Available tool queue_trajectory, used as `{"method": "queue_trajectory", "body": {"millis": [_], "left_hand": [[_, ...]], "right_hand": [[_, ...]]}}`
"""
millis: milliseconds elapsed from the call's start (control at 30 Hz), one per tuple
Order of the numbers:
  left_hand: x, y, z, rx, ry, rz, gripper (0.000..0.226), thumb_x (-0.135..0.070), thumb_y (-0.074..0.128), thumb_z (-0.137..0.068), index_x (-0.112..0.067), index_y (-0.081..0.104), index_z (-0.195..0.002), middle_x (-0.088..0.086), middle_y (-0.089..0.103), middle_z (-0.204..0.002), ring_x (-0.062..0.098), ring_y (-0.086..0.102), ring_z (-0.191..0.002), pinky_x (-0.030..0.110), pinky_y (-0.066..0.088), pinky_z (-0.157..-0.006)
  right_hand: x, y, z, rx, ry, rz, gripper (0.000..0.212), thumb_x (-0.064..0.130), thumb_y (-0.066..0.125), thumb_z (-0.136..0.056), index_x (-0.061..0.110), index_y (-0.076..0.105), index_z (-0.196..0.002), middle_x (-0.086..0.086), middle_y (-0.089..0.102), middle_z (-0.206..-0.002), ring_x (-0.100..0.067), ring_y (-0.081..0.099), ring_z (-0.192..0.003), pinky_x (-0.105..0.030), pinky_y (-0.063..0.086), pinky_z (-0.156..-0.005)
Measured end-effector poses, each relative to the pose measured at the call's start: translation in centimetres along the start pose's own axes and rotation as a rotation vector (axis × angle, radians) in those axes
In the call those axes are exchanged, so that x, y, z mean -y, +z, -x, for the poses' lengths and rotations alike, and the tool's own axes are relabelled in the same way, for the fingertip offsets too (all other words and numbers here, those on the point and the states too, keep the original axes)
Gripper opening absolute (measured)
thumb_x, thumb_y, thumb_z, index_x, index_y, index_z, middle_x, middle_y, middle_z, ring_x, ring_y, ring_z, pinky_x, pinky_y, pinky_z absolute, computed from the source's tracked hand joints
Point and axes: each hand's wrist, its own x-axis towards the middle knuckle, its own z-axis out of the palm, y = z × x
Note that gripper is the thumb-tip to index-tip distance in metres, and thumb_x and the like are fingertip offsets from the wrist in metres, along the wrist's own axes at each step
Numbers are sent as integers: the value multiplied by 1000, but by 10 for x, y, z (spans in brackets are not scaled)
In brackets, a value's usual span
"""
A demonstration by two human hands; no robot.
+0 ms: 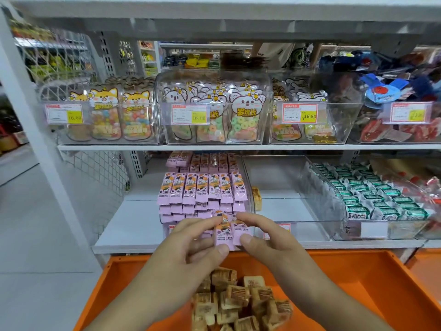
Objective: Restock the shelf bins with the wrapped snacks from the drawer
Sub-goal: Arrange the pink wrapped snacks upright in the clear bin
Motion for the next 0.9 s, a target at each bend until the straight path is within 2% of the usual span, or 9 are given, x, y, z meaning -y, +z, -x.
{"method": "queue_trajectory", "body": {"millis": [100, 167, 300, 433, 533, 633, 700, 767, 900], "left_hand": [[4, -2, -1, -3, -24, 21, 43, -26, 77, -88, -44, 70, -126, -29, 55, -133, -15, 62, -111, 2, 48, -84], [7, -4, -2, -2, -23, 51, 48, -13, 82, -86, -44, 73, -122, -23, 56, -137, -9, 66, -112, 6, 50, -87], [8, -4, -6, -21, -30, 87, 55, 11, 81, -80, -28, 76, -118, -4, 63, -136, 1, 73, -104, 10, 53, -85], [11, -3, -7, 7, -31, 110, 58, 14, 78, -79, -34, 74, -112, 11, 68, -132, 18, 75, -109, 30, 59, -96], [12, -4, -7, 10, -18, 69, 59, 6, 83, -79, -41, 71, -112, 6, 66, -133, 10, 73, -110, 28, 60, -94], [15, -8, -9, 30, 7, 59, 63, 1, 90, -74, -38, 71, -119, 0, 66, -135, 7, 72, -112, 22, 58, -93], [18, -13, -10, 24, 33, 29, 67, 2, 91, -71, -34, 71, -124, -7, 65, -134, 2, 70, -113, 14, 54, -91], [20, -17, -11, 10, 64, -8, 69, 3, 91, -71, -34, 72, -126, -13, 64, -130, 4, 70, -115, 15, 54, -94], [28, -24, -15, -120, 120, -183, 66, -11, 91, -76, -51, 71, -124, -23, 64, -123, 1, 67, -114, 20, 55, -99]], "right_hand": [[4, -1, 2, 41, -21, -34, 36, 28, 71, -98, 46, 68, -128, 6, 72, -131, -9, 66, -125, -29, 51, -104], [6, 0, 2, 40, -61, -23, 35, 17, 72, -98, 40, 72, -124, 6, 69, -134, -9, 68, -121, -25, 55, -98], [3, 3, -1, 15, -114, 42, 40, 2, 80, -88, 31, 76, -115, 9, 63, -135, -5, 68, -118, -23, 56, -98], [-1, 8, -3, 12, -68, 30, 50, -10, 83, -80, 21, 68, -116, -3, 70, -126, -10, 74, -108, -24, 60, -85], [-3, 9, -4, 38, -48, 22, 54, -9, 83, -82, 23, 63, -121, -5, 75, -119, -17, 75, -106, -28, 60, -84], [-3, 10, -7, 75, -22, -19, 54, -8, 79, -85, 24, 62, -125, -5, 79, -112, -22, 76, -104, -31, 58, -83], [-3, 11, -8, 87, -21, -28, 55, -8, 78, -86, 24, 62, -127, -3, 79, -113, -22, 76, -107, -34, 58, -87], [-3, 13, -10, 84, -27, -12, 56, -8, 79, -86, 25, 62, -129, -1, 79, -113, -21, 75, -108, -36, 58, -91], [-5, 17, -18, 57, -99, 48, 58, 1, 86, -83, 36, 68, -125, 2, 72, -129, -15, 70, -119, -38, 57, -102]]}}
